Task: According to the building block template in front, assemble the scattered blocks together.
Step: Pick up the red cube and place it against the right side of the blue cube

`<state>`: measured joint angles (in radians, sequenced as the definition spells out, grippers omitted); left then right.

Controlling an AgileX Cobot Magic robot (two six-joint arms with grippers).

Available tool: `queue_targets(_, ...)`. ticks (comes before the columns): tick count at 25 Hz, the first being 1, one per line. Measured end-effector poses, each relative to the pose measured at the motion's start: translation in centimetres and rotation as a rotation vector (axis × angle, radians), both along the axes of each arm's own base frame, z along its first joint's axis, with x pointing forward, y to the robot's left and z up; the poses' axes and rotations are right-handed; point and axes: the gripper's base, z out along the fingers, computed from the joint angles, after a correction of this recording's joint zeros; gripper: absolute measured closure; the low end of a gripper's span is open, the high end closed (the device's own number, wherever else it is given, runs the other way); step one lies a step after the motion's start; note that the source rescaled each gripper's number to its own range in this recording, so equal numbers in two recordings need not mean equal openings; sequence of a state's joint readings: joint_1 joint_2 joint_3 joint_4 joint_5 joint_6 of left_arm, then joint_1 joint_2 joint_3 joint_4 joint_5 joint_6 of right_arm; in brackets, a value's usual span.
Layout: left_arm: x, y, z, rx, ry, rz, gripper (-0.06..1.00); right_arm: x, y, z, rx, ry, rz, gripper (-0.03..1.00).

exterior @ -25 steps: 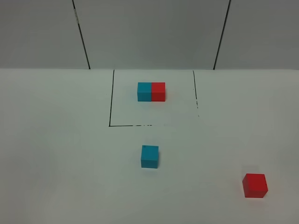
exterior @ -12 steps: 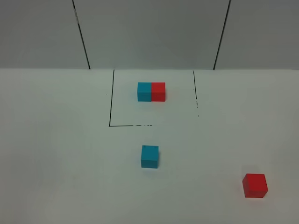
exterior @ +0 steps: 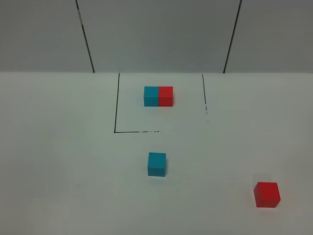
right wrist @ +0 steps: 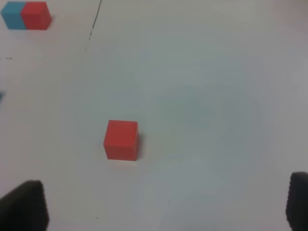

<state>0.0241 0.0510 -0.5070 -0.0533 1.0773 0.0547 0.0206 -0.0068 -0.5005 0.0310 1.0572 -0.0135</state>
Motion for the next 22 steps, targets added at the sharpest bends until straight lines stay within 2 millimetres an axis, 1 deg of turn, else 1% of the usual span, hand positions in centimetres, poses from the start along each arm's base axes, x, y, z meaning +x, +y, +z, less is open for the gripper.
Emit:
queue_targets(20, 0.03, 0.0, 0.04, 0.0, -0.006, 0.0, 0.25, 0.0, 0.0, 0.0, 0.0, 0.0, 0.0, -0.03)
queue_targets(22, 0.03, 0.0, 0.04, 0.0, -0.006, 0.0, 0.25, 0.0, 0.1, 0.0, 0.023, 0.001, 0.001, -0.03)
